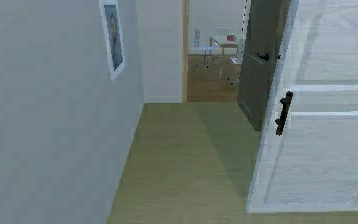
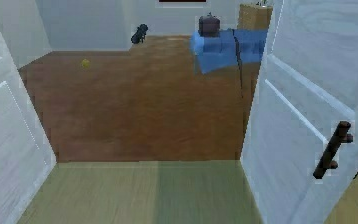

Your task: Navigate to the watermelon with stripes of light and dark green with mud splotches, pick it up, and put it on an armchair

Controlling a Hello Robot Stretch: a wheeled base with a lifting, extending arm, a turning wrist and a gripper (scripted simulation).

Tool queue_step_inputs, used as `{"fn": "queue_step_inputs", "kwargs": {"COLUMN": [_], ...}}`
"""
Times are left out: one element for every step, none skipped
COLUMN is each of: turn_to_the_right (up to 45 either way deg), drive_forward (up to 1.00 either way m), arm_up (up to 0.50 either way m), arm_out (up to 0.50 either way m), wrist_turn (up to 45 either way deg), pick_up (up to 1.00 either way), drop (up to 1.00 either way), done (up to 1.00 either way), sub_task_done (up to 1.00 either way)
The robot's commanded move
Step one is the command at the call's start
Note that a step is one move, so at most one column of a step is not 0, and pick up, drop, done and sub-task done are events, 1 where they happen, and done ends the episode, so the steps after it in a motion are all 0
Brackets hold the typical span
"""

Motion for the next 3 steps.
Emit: {"fn": "queue_step_inputs", "kwargs": {"turn_to_the_right": [0.0, 0.0, 15.0], "drive_forward": [1.00, 0.25, 0.00], "arm_up": [0.00, 0.00, 0.00], "arm_out": [0.00, 0.00, 0.00], "wrist_turn": [0.0, 0.0, 0.0], "pick_up": [0.00, 0.00, 0.00], "drop": [0.00, 0.00, 0.00], "done": [0.00, 0.00, 0.00], "sub_task_done": [0.00, 0.00, 0.00]}}
